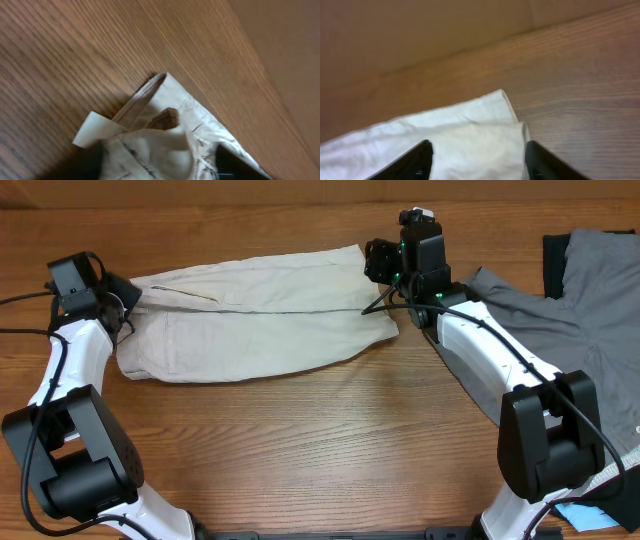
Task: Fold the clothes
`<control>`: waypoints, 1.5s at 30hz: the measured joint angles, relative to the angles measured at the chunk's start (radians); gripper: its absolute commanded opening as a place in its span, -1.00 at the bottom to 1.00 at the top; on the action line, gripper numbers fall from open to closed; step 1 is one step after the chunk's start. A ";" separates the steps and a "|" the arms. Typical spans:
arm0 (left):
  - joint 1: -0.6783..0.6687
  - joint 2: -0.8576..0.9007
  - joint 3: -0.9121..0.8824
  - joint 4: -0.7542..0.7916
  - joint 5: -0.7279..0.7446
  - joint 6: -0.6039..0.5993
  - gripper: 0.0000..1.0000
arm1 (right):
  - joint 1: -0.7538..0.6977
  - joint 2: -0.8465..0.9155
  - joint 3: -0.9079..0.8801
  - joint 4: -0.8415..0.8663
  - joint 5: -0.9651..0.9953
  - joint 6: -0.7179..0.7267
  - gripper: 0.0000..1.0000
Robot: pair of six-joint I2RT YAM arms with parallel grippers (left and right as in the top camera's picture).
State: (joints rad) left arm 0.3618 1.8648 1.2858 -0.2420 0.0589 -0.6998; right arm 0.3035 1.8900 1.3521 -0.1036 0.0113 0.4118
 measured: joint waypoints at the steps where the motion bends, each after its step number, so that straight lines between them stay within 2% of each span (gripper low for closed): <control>1: 0.002 0.000 0.001 0.002 0.009 0.000 1.00 | -0.003 0.000 0.001 -0.014 0.000 0.000 0.33; 7: 0.047 0.000 0.081 -0.068 0.104 0.019 1.00 | -0.048 0.000 0.006 -0.256 -0.009 -0.001 0.34; 9: 0.059 0.000 0.135 -0.143 0.135 0.026 1.00 | -0.066 0.001 0.006 -0.337 -0.029 -0.001 0.31; 11: 0.065 0.000 0.180 -0.233 0.178 0.042 1.00 | -0.081 0.001 0.006 -0.404 -0.054 -0.001 0.19; 16: 0.026 0.000 0.209 -0.506 0.270 0.117 1.00 | -0.086 0.015 0.006 -0.513 -0.156 -0.002 0.17; 20: -0.047 0.000 0.206 -0.621 0.245 0.180 1.00 | -0.080 0.068 0.006 -0.541 -0.235 -0.002 0.17; 25: -0.131 0.000 0.174 -0.635 0.183 0.214 0.99 | -0.057 0.134 0.005 -0.518 -0.278 -0.004 0.18; 30: -0.164 0.000 0.142 -0.632 0.128 0.230 1.00 | -0.047 0.176 0.004 -0.393 -0.298 -0.006 0.18; 32: -0.166 0.000 0.138 -0.627 0.119 0.232 1.00 | -0.047 0.183 0.004 -0.357 -0.299 -0.005 0.08; 33: -0.166 0.000 0.138 -0.626 0.116 0.233 0.99 | -0.047 0.185 0.004 -0.346 -0.293 -0.006 -0.28; 34: -0.166 0.000 0.138 -0.625 0.111 0.233 1.00 | -0.047 0.187 0.004 -0.344 -0.289 -0.006 -0.49; 35: -0.166 0.000 0.138 -0.625 0.108 0.233 1.00 | -0.047 0.188 0.004 -0.353 -0.280 -0.010 -0.86; 36: -0.166 0.000 0.138 -0.625 0.107 0.233 1.00 | -0.047 0.189 0.005 -0.375 -0.273 -0.013 -0.92; 41: -0.166 0.000 0.137 -0.623 0.082 0.233 1.00 | -0.047 0.188 0.016 -0.520 -0.268 -0.002 -0.93; 45: -0.166 0.000 0.137 -0.629 0.074 0.233 1.00 | -0.047 0.180 0.036 -0.727 -0.269 0.019 -0.92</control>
State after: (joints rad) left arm 0.1959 1.8648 1.4223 -0.8707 0.1326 -0.4671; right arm 0.2562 2.0701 1.3884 -0.8307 -0.2581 0.4305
